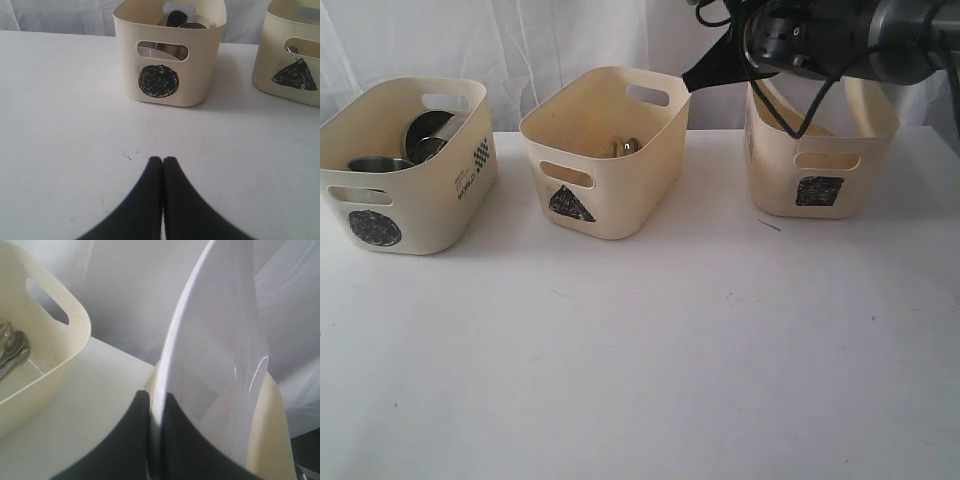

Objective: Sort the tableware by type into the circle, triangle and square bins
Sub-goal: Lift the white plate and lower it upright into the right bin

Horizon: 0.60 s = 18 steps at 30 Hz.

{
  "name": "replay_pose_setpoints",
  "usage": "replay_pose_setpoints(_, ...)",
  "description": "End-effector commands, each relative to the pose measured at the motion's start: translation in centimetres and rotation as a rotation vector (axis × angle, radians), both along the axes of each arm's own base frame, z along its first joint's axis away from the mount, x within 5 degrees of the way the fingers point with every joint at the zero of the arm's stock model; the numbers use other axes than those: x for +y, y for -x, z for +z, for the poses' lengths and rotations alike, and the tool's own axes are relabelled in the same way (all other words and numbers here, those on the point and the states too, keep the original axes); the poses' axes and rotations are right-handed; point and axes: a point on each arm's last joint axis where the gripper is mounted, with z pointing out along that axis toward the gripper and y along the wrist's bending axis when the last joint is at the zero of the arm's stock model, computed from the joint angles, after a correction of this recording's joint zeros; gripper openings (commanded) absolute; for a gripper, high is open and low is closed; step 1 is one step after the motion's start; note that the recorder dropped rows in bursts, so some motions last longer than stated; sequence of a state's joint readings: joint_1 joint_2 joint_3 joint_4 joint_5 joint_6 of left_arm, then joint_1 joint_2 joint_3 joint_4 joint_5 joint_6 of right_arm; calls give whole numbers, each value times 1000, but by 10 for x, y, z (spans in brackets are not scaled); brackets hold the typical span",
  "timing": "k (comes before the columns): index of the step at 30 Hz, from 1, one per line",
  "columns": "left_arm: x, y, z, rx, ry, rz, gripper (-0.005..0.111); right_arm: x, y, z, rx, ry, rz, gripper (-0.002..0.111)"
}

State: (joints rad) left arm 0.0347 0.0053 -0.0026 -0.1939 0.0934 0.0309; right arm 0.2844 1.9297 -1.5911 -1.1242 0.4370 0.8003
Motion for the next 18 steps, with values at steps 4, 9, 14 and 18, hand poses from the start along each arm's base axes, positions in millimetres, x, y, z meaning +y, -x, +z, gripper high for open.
replay_pose_setpoints(4,-1,0,0,-7,15,-6,0,-4,-3,2,-22,-33,-39,0)
replay_pose_setpoints(9,-1,0,0,-7,15,-6,0,-5,-3,2,-19,-33,-48,16)
replay_pose_setpoints(14,-1,0,0,-7,15,-6,0,-5,-2,2,-20,-36,-49,31)
replay_pose_setpoints(18,-1,0,0,-7,15,-6,0,-7,2,13,-39,-38,-60,31)
